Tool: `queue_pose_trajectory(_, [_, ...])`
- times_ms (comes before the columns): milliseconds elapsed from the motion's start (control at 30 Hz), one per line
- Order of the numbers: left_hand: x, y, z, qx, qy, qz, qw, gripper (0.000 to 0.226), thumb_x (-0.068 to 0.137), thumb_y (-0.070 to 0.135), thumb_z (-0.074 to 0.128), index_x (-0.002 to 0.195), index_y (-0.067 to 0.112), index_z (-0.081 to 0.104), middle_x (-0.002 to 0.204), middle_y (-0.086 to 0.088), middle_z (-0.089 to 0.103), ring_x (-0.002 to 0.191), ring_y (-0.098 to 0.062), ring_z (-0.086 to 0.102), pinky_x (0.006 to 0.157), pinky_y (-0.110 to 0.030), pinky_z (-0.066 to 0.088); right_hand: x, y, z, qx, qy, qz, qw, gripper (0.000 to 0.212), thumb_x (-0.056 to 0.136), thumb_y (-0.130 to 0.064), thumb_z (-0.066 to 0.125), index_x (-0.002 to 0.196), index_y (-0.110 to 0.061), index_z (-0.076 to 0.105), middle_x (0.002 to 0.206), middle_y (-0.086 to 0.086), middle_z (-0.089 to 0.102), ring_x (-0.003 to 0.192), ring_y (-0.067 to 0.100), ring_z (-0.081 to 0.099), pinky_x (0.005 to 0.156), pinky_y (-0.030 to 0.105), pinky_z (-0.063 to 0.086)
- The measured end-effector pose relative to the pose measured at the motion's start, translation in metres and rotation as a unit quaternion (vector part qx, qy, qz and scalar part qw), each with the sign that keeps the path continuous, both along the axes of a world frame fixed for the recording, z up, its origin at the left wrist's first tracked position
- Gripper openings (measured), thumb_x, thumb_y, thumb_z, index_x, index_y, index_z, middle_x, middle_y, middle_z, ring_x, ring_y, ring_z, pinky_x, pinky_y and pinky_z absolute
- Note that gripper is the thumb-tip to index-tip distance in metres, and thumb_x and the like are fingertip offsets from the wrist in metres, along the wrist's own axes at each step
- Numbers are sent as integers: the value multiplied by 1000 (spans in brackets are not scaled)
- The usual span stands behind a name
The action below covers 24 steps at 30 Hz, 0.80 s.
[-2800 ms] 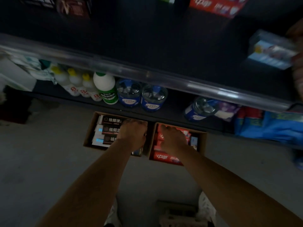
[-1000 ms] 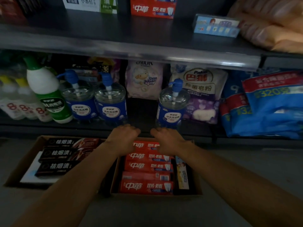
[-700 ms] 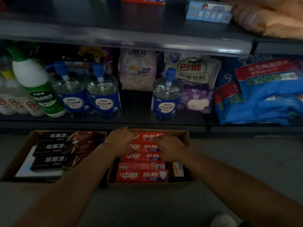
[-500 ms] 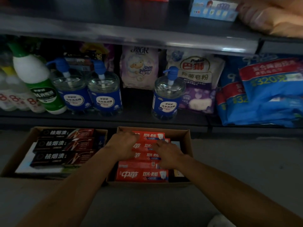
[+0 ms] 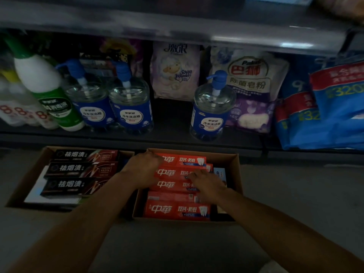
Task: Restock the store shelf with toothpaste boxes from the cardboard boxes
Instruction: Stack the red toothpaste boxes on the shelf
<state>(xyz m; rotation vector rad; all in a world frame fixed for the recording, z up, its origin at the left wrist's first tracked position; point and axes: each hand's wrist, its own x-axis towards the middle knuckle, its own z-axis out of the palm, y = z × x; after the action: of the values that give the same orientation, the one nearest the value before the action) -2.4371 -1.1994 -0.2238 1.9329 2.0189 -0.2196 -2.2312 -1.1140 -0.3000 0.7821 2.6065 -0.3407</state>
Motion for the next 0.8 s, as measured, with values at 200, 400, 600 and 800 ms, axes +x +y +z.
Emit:
queue_pose_trajectory(200, [-14, -5, 32, 15, 3, 1, 1000, 37, 83, 40, 65, 116, 28, 57, 116, 5, 60, 107, -13, 53, 81, -26, 41, -3, 8, 37, 3, 42, 28, 999, 58, 87, -33, 65, 138, -18, 42, 139, 4, 46, 125, 19, 47, 103, 38, 42])
queue_pose_trajectory(400, [-25, -3, 101, 59, 7, 20, 998, 46, 83, 45, 66, 122, 23, 57, 117, 3, 62, 103, -14, 58, 87, -37, 52, -4, 23, 143, 53, 113, 35, 992, 33, 85, -42, 63, 104, -16, 57, 106, 0, 57, 91, 15, 54, 73, 31, 47])
queue_pose_trajectory(600, [-22, -8, 186, 143, 25, 18, 989, 50, 79, 35, 72, 125, 21, 56, 120, 1, 63, 104, -18, 59, 86, -33, 50, 4, 34, 249, 125, 133, 31, 983, 32, 77, -35, 72, 101, -19, 59, 103, -1, 61, 89, 14, 55, 73, 30, 47])
queue_pose_trajectory(800, [-4, -17, 266, 203, 25, 9, 979, 54, 78, 28, 75, 127, 15, 57, 125, 0, 62, 112, -16, 59, 94, -35, 49, 15, 31, 333, 170, 135, 36, 975, 39, 73, -33, 76, 106, -20, 60, 101, -3, 60, 86, 13, 52, 72, 29, 43])
